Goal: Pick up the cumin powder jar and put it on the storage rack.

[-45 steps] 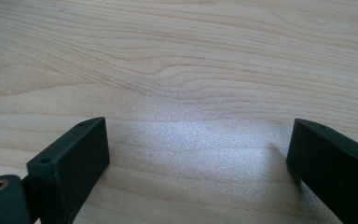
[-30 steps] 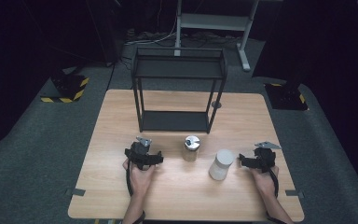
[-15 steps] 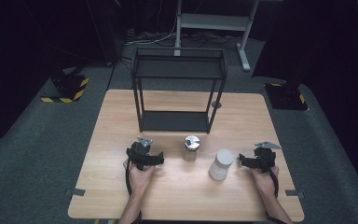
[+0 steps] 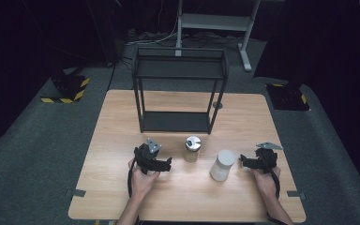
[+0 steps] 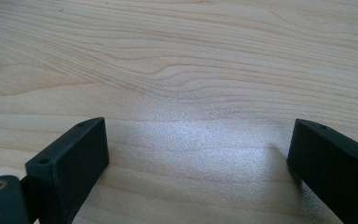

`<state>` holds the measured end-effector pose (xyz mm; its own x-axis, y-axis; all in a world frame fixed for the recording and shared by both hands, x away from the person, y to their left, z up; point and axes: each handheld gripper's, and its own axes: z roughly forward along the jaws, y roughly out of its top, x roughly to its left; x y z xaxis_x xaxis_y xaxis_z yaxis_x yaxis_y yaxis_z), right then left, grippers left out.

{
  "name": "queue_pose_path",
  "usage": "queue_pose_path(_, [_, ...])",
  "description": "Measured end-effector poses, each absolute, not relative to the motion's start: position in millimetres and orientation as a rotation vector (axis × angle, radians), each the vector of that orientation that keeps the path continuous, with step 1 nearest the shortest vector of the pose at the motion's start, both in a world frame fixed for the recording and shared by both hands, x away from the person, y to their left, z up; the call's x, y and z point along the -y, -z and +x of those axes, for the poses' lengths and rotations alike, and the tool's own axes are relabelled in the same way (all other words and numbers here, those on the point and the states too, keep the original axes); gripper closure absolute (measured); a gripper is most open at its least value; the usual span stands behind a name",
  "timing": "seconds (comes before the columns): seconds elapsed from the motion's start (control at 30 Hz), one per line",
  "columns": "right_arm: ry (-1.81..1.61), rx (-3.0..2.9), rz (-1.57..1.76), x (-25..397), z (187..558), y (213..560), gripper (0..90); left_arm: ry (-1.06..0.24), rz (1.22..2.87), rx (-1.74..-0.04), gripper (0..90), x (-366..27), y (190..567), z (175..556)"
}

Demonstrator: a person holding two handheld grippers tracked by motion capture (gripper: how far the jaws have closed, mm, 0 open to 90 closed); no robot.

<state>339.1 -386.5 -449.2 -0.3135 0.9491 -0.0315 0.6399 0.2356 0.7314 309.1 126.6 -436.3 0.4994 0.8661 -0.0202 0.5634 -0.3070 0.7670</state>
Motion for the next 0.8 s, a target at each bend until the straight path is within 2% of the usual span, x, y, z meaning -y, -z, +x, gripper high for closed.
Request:
queue_pose_path(0.27, [-0.856,-2.035,1.454,386.0,339.3,449.2,4.0,-0.453,2.081,-1.03,0.5,-106.4,422.9,317.1])
queue_pose_path(0.4, [-0.854,-2.027,1.464,385.2,339.0,449.2,4.0,-0.399,2.076,-1.03,0.6,-94.9,421.3,324.5])
queue_pose_path(0.57, [-0.854,-2.027,1.464,385.3,339.1,449.2,4.0,-0.403,2.146,-0.981,0.6,-77.9,414.0,336.5])
queue_pose_path(0.8, [-0.854,-2.027,1.464,385.3,339.1,449.2,4.0,-0.419,2.185,-1.023,1.6,-56.5,409.0,348.2])
